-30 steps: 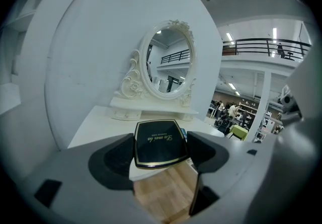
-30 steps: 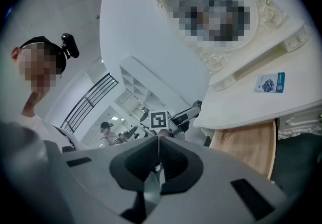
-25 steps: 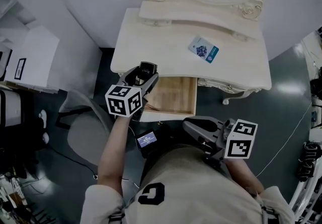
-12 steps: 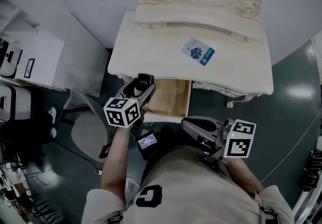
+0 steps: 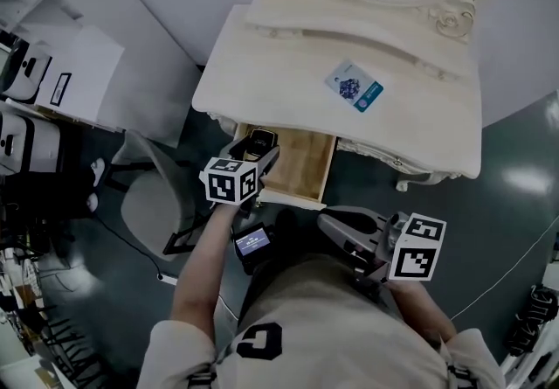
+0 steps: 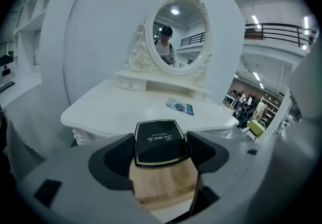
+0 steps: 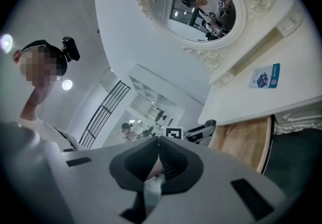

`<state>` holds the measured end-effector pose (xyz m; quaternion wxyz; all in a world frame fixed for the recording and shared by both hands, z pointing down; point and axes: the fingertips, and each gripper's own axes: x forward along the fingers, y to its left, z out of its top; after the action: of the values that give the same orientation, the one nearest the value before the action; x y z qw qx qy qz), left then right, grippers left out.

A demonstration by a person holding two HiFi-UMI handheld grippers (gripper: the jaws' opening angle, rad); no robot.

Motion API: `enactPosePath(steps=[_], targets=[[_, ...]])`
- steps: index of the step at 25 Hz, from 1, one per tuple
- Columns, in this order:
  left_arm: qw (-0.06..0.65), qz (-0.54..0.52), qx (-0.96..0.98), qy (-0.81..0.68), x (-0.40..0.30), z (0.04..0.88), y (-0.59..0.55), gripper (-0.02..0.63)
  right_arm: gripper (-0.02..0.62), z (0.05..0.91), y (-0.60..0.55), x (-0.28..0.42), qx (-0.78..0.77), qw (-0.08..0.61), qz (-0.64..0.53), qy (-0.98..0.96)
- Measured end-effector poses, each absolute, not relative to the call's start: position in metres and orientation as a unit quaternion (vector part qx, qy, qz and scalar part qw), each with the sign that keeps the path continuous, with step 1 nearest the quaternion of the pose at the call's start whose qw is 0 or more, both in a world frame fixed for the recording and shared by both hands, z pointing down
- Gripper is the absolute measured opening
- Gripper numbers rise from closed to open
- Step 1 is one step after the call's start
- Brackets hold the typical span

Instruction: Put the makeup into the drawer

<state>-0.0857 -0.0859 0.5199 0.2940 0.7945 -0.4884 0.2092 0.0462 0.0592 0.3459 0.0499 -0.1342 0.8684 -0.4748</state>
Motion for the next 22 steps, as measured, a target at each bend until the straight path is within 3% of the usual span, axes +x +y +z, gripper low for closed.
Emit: enactPosePath(steps=[22], targets=[[0.331,0.303,0.787,-0.424,-0.114,0.629,-0.113,0.371,0.028,0.369,0.05,-0.023,-0.187,0.0,-0.493,0.849]])
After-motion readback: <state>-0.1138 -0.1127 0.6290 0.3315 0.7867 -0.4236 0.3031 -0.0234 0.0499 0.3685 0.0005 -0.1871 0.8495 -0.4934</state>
